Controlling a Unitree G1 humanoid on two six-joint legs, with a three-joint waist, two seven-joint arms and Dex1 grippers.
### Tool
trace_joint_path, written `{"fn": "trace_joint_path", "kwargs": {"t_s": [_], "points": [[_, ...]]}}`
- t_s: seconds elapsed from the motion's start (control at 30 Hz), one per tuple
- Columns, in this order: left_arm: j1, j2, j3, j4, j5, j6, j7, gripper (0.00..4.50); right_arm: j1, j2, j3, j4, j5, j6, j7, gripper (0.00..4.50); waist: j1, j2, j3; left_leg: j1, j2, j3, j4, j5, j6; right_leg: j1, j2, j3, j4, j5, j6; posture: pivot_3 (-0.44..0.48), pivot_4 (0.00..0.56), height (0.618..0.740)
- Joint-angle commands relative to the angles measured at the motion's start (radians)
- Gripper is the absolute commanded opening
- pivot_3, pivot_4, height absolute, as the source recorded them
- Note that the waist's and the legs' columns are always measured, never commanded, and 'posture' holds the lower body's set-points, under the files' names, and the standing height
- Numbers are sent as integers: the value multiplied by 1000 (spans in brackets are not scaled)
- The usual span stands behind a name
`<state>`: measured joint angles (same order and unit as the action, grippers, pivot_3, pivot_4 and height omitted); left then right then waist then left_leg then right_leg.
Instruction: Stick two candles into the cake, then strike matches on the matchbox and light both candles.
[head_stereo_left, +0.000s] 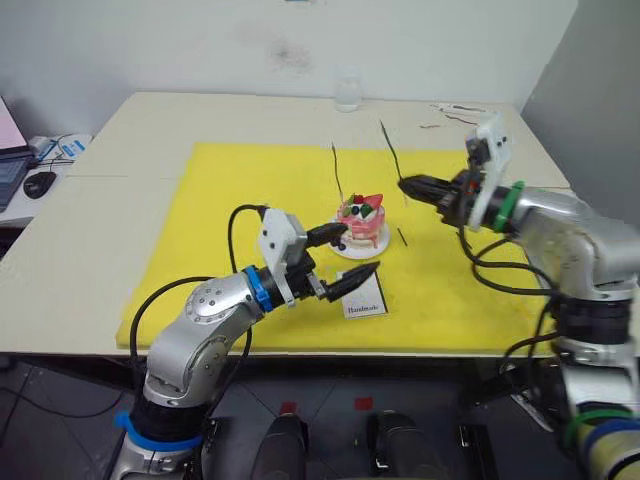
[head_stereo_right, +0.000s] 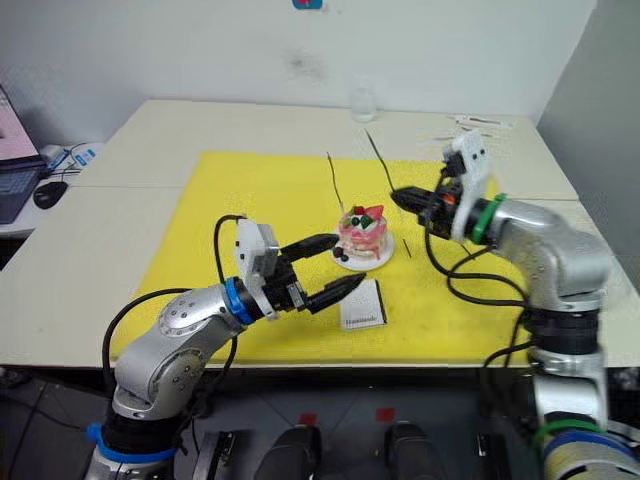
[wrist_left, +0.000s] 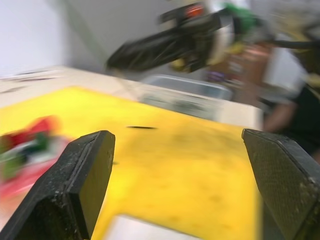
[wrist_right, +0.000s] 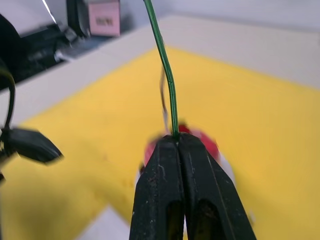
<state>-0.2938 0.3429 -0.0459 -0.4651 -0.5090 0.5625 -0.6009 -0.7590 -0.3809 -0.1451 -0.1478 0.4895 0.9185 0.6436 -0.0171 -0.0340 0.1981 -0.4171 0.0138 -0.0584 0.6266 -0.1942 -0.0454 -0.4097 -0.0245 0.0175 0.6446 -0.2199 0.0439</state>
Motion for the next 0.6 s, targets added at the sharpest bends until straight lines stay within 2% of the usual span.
{"fn": "trace_joint_path", "kwargs": {"t_s": [0.03,0.2,0.33,0.6], "points": [[-15,-56,25,-9,40,-25,124,4500,47,88,-17,6,-60,-233,-104,18,7,0,0,-1,-1,0,0,0,0,0,0,0,-1,0,0,0,150,740],[-29,-81,13,-13,75,-16,186,4500,101,195,7,60,-103,-398,-181,18,8,0,0,1,-1,1,0,0,0,0,-1,1,1,0,0,0,150,740],[-37,-79,7,-24,64,3,191,4500,109,232,15,91,-110,-447,-208,18,1,1,0,2,1,1,0,0,0,0,1,1,2,-1,-6,0,150,740],[-47,-44,18,-36,38,34,166,4500,150,280,31,136,-110,-503,-238,18,-10,1,0,2,1,1,-1,0,0,0,1,2,1,-1,-6,0,150,740]]}}
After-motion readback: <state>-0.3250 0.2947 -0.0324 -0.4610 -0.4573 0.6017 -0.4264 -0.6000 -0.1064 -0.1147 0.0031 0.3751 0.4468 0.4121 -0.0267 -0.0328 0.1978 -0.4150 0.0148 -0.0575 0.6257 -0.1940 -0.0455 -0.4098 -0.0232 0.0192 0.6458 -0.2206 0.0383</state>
